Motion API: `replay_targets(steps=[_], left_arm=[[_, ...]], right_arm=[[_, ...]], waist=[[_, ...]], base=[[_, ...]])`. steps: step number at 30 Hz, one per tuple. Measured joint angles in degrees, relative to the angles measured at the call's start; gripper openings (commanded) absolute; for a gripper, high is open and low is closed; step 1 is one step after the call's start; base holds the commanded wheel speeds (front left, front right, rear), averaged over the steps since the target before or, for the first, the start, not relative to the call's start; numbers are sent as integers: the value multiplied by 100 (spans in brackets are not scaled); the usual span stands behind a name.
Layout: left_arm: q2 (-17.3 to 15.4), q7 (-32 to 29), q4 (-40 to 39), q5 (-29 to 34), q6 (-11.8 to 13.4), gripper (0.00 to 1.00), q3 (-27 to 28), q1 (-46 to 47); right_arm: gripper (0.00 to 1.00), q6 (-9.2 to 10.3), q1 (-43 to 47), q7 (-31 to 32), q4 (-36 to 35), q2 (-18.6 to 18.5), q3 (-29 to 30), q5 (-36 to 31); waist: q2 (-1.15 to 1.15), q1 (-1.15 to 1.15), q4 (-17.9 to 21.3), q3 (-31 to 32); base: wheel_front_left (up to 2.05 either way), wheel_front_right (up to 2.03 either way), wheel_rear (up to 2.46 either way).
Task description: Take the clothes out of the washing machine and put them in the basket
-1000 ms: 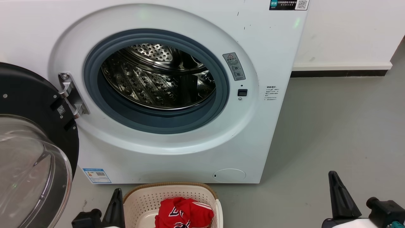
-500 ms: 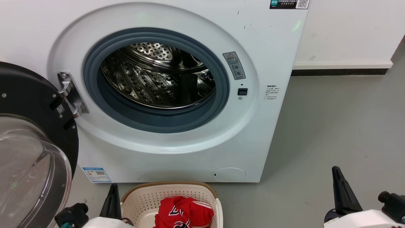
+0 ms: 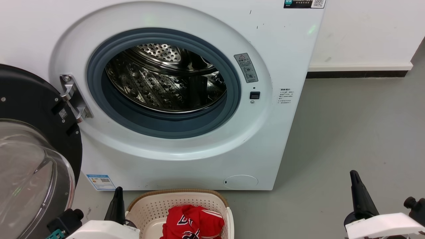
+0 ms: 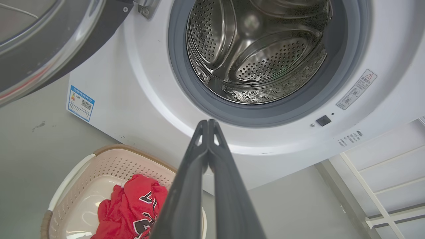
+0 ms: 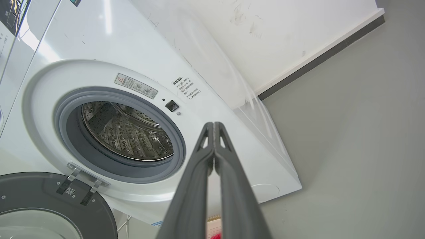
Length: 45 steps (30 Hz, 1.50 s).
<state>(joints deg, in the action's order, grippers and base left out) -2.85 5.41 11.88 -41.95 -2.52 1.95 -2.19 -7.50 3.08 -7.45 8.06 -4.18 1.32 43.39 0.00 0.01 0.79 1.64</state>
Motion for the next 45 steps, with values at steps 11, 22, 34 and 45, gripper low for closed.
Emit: replay_targets(steps=[11,22,34,45], left_arm=[[0,-186,35,-784,-62,0,66,137],[0,-375,66,-1562,-147,0,144,257],[0,-578,107,-2401,-214,0,216,373],[-1,-725,130,-3028,-298,0,274,487]], right_arm=[[0,0,-146,180,98,-13,23,811],[0,0,-283,358,180,-24,59,1597],[0,1,-424,557,280,-29,108,2440],[0,1,-538,710,346,-29,153,3067]], waist=[[0,0,-9,-21],[0,0,-19,-44],[0,0,-31,-70],[0,0,-41,-93]], base=[[0,0,0],[0,0,0],[0,0,0],[0,0,0]])
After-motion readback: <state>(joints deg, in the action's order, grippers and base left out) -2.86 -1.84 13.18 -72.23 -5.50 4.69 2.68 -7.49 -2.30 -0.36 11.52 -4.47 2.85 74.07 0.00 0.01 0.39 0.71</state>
